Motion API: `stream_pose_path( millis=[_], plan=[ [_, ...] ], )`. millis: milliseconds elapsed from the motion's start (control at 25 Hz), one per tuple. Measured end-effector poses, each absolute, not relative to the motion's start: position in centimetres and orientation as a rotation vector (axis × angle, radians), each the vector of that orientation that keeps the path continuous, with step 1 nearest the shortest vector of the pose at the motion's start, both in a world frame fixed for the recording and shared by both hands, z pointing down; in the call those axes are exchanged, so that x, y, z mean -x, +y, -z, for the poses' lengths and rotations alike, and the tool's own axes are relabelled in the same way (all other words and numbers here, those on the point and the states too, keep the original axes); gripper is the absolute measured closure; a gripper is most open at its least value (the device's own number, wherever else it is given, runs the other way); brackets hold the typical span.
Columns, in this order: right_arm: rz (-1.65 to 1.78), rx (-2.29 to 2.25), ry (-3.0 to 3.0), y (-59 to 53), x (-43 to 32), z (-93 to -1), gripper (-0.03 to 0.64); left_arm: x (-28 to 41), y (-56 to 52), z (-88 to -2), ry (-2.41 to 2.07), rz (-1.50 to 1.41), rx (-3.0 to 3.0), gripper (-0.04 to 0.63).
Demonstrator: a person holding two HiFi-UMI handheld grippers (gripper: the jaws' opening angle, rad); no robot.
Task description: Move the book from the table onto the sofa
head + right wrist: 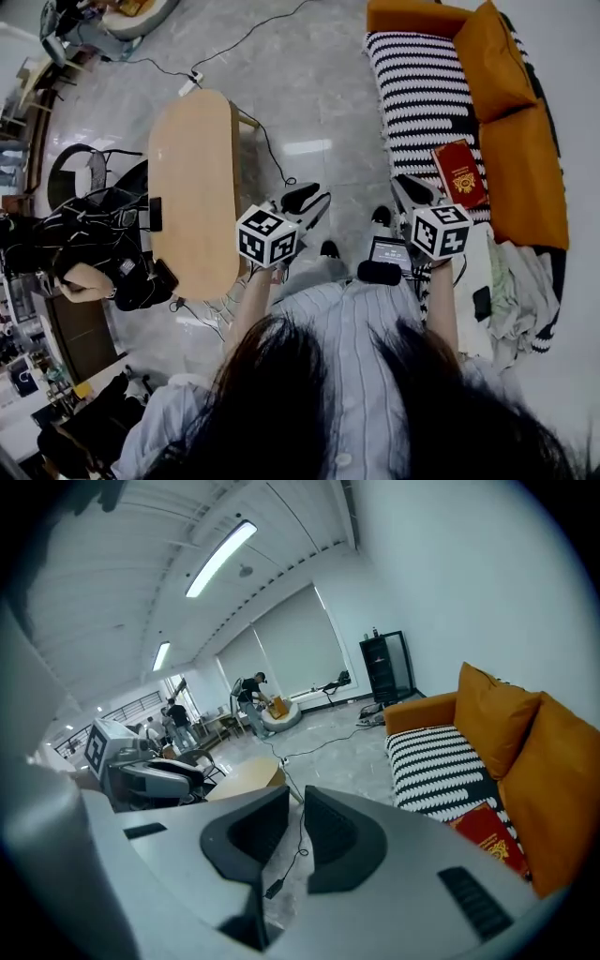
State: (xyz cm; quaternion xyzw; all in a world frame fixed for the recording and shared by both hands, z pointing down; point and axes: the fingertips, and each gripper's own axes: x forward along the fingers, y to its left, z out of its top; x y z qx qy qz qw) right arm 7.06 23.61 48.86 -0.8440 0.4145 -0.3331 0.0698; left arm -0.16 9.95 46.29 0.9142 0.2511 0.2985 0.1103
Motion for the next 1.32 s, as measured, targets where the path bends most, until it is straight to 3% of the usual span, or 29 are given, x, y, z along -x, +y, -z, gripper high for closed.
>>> stream_pose_path(
  millis=[400,840,1320],
  plan=[
    [0.943,2.587,1.146,20.5,0.6,-48.2,0.56,5.3,5.6,-47.5,0.792,-0.839,-2.65,0.464],
    [0.893,2.604,1.025,22.4,3.2,-47.0,0.561,6.2,8.6,-47.3,1.016,-0.851,-2.67,0.465],
    [0.913,2.636,1.044,22.3,3.3,-46.6,0.561,6.5,7.0,-47.2,0.953,-0.811,-2.679,0.465]
  ],
)
